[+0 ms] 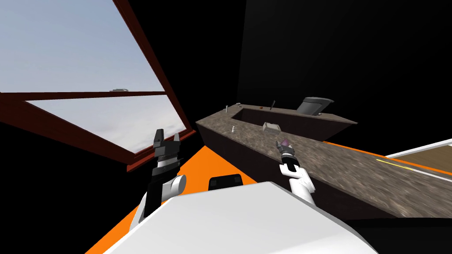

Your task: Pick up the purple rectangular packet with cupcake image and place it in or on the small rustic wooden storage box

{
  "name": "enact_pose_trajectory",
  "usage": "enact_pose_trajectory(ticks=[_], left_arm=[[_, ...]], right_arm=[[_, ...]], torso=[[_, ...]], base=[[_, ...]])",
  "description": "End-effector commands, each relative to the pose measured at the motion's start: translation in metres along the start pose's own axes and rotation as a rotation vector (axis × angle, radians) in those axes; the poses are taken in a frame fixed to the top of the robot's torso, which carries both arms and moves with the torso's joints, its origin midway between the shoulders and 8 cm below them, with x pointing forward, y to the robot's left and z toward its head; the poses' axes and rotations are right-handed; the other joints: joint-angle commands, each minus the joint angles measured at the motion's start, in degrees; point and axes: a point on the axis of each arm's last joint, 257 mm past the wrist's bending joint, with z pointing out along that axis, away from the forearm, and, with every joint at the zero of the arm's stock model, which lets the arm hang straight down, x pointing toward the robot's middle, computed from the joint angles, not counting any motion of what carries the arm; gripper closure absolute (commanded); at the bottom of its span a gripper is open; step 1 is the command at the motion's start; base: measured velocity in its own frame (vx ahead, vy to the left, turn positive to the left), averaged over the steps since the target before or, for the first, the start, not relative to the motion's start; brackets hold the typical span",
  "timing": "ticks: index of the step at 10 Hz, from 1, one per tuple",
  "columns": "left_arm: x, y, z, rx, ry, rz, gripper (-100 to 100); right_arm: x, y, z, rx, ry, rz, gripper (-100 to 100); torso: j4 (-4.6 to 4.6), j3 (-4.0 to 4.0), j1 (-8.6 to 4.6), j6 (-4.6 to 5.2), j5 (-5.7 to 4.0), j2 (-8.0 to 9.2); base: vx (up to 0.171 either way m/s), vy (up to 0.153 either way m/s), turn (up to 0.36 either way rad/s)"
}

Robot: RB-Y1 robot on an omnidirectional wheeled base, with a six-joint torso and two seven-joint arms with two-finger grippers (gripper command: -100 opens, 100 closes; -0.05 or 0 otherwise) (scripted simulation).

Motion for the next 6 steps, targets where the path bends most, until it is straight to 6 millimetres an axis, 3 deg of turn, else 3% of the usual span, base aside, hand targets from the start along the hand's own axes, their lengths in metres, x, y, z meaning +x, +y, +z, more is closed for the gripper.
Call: enact_pose_trajectory(ticks=[1,3,4,5,6], left_arm=[[0.0,0.0,0.0,0.0,0.0,0.0,0],[0.0,0.0,0.0,0.0,0.0,0.0,0],[0.0,0.0,0.0,0.0,0.0,0.0,0],[0.0,0.0,0.0,0.0,0.0,0.0,0],[0.0,0.0,0.0,0.0,0.0,0.0,0]], right_arm=[[-0.004,0.006,0.014,-0.015,-0.012,0.0,-100],[0.022,0.0,0.008,0.0,0.04,0.006,-100],[0.004,0.011,0.029,-0.032,0.001,0.003,-100],[0.007,0.01,0.028,-0.03,0.008,0.004,-100],[0.024,0.006,0.025,-0.021,0.041,0.008,-100]], torso=[[0.0,0.0,0.0,0.0,0.0,0.0],[-0.01,-0.02,-0.05,-0.02,-0.02,-0.03],[-0.02,-0.03,-0.12,-0.01,-0.03,-0.05],[-0.01,-0.02,-0.05,0.0,-0.01,-0.03],[-0.01,-0.01,0.0,-0.02,-0.01,-0.02]], base=[[-0.017,0.041,-0.049],[-0.003,0.01,0.011],[-0.01,0.025,-0.111],[-0.015,0.04,-0.053],[-0.005,0.025,0.018]])
